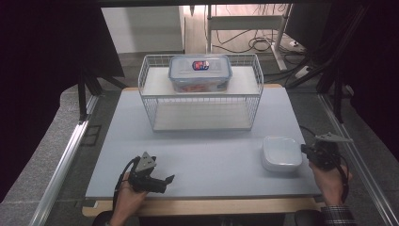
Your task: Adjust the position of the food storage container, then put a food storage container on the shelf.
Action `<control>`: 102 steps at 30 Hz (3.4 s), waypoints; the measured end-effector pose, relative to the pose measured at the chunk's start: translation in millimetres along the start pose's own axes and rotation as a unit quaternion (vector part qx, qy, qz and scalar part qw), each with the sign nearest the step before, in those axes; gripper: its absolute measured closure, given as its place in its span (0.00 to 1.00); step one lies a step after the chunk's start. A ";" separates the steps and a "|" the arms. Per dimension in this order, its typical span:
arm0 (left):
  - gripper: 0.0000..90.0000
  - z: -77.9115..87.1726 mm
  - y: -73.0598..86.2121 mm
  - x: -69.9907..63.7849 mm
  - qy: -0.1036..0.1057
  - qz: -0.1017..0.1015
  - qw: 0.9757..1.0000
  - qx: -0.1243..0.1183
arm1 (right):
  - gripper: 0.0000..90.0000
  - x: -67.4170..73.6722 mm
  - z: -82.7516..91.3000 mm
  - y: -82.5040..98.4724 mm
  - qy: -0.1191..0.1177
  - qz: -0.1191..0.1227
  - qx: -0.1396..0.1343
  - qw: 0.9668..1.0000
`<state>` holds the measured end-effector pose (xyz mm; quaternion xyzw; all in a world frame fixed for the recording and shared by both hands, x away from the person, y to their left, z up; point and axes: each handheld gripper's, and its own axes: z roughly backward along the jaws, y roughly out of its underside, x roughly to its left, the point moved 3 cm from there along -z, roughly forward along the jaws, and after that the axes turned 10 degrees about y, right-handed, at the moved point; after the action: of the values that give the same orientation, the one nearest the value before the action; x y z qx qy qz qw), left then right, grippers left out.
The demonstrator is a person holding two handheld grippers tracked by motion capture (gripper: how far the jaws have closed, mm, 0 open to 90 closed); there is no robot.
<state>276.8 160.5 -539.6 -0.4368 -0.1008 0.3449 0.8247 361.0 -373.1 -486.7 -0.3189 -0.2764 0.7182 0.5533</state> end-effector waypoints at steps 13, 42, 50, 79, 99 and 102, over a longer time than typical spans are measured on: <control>0.03 -1.6 0.3 -0.1 -0.001 -0.002 1.000 0.004 | 0.99 45.7 -8.0 -7.1 -0.063 0.026 0.003 0.998; 0.03 -3.7 0.9 -0.2 -0.001 -0.001 1.000 0.009 | 0.99 177.7 -7.2 -20.8 -0.193 0.087 0.002 0.977; 0.03 -3.0 0.8 -0.1 -0.002 0.000 1.000 0.009 | 0.99 203.2 -7.0 -23.5 -0.217 0.102 0.000 0.971; 0.03 -4.7 2.7 -0.7 0.005 0.004 1.000 0.017 | 0.17 183.3 6.2 -16.5 -0.240 0.156 -0.068 0.956; 0.02 -7.3 3.6 -0.7 0.019 0.017 0.999 0.019 | 0.07 182.3 -3.2 -6.3 -0.252 0.161 -0.045 0.953; 0.03 -6.8 3.1 -0.5 0.022 0.025 0.999 0.018 | 0.07 180.8 -2.7 -7.7 -0.252 0.156 -0.045 0.954</control>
<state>278.1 156.9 -546.0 -0.4318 -0.0655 0.3571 0.8257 334.6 -195.6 -510.2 -0.1917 -0.3857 0.8394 0.3315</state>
